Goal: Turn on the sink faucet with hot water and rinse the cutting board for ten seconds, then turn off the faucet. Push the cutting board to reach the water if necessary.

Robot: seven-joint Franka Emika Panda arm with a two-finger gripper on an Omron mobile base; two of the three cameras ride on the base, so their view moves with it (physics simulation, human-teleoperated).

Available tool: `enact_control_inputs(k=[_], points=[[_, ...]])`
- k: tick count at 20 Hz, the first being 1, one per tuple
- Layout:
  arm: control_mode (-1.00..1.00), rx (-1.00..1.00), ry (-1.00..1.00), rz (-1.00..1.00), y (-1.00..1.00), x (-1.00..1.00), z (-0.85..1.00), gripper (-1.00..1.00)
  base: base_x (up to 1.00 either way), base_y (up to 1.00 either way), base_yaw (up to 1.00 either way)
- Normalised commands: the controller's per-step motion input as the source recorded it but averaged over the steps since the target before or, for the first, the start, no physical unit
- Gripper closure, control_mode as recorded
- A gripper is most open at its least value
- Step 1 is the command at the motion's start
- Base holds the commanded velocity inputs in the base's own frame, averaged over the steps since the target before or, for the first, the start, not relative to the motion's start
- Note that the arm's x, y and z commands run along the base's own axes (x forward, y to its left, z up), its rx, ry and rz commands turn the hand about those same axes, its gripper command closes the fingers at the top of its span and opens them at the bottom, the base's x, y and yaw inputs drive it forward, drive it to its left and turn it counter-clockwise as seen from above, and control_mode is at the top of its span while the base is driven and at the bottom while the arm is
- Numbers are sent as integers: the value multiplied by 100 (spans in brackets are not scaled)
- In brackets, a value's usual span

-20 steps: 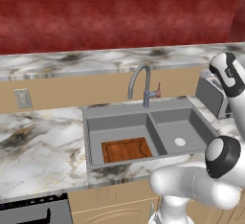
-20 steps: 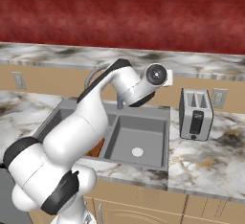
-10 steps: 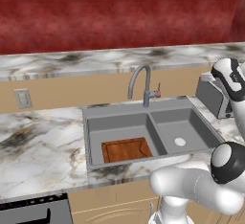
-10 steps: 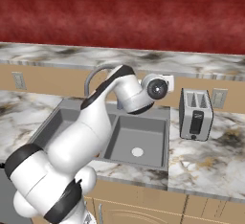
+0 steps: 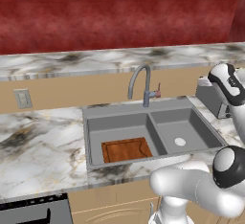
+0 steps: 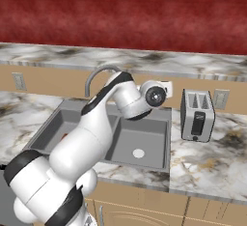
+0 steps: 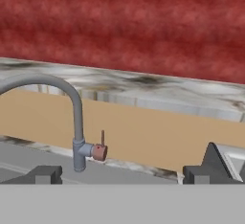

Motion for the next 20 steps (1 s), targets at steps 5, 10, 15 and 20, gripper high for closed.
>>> enact_control_inputs(k=[5,10,15,20], points=[[-100,0,0,0,15,2,-17,-100,0,0,0],[-100,0,0,0,13,7,-19,-100,0,0,0],[-100,0,0,0,13,7,-22,-100,0,0,0],[-100,0,0,0,23,2,-20,-100,0,0,0]])
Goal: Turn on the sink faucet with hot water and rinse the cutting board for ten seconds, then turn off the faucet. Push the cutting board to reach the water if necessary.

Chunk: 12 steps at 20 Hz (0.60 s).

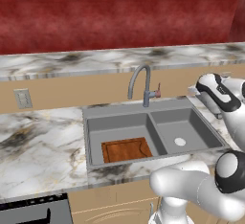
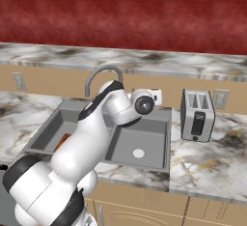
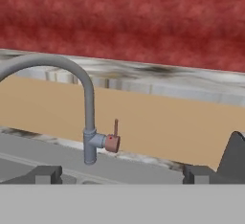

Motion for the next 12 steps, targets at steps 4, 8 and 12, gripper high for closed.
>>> enact_control_inputs(k=[4,8,12], points=[[-100,0,0,0,23,1,-21,-100,0,0,0],[-100,0,0,0,22,3,-16,-100,0,0,0],[-100,0,0,0,18,4,-12,-100,0,0,0]])
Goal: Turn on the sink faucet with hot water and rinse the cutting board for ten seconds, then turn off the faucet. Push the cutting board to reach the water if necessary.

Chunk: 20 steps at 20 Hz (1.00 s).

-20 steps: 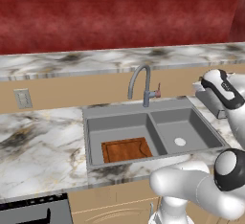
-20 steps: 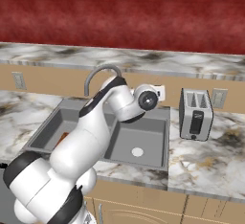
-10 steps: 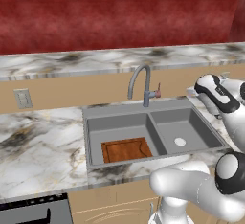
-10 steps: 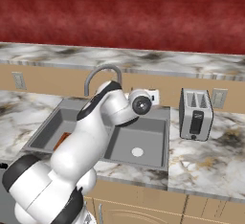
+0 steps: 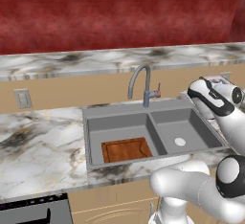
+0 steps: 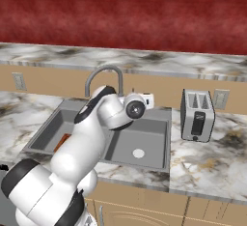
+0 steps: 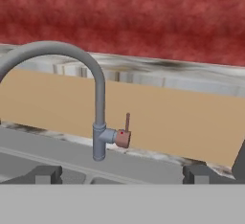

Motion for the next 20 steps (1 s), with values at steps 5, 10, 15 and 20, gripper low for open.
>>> enact_control_inputs(k=[5,10,15,20], points=[[-100,0,0,0,16,4,-11,-100,0,0,0],[-100,0,0,0,4,3,-6,-100,0,0,0],[-100,0,0,0,5,9,-8,-100,0,0,0],[-100,0,0,0,7,13,-11,-100,0,0,0]])
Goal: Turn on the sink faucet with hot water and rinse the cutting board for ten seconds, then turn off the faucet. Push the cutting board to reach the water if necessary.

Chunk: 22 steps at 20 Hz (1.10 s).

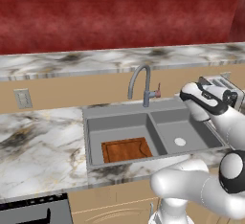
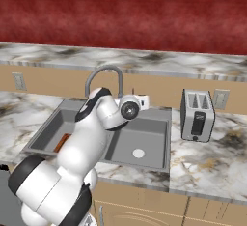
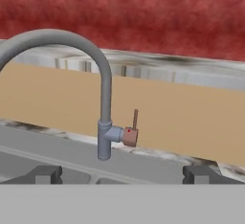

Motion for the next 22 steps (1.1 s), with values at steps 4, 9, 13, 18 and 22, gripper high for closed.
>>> enact_control_inputs(k=[4,9,13,18,22], points=[[-100,0,0,0,9,16,-14,-100,0,0,0],[-100,0,0,0,8,17,-12,-100,0,0,0],[-100,0,0,0,7,17,-14,-100,0,0,0],[-100,0,0,0,5,9,-15,-100,0,0,0],[-100,0,0,0,3,2,-14,-100,0,0,0]])
